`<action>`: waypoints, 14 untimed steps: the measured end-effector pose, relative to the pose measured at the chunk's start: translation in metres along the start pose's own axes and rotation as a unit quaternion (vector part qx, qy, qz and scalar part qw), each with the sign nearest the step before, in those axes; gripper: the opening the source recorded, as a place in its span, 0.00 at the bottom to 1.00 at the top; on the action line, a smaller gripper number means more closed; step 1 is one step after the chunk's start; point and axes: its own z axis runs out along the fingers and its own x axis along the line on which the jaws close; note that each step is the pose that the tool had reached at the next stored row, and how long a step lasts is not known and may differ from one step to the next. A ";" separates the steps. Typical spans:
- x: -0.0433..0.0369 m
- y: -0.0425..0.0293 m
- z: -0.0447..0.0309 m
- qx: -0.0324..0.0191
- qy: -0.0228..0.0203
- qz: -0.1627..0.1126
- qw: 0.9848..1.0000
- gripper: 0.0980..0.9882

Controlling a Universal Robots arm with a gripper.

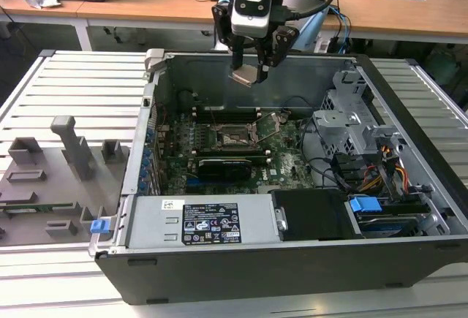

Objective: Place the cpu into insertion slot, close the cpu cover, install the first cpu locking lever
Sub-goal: 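Place the cpu into insertion slot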

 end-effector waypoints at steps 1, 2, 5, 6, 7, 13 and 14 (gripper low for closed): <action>0.0000 0.0000 0.0000 0.000 0.000 0.001 1.000 0.48; 0.0000 0.0000 0.0000 0.000 0.000 0.002 1.000 0.48; 0.0000 0.0000 0.0000 0.000 -0.001 0.007 1.000 0.48; 0.0000 0.0000 0.0000 0.000 -0.001 0.009 1.000 0.48; 0.0000 0.0000 0.0000 0.000 -0.001 0.010 1.000 0.48; 0.0000 0.0000 0.0000 0.000 -0.002 0.020 1.000 0.48; 0.0000 0.0000 0.0000 0.000 -0.002 0.021 1.000 0.48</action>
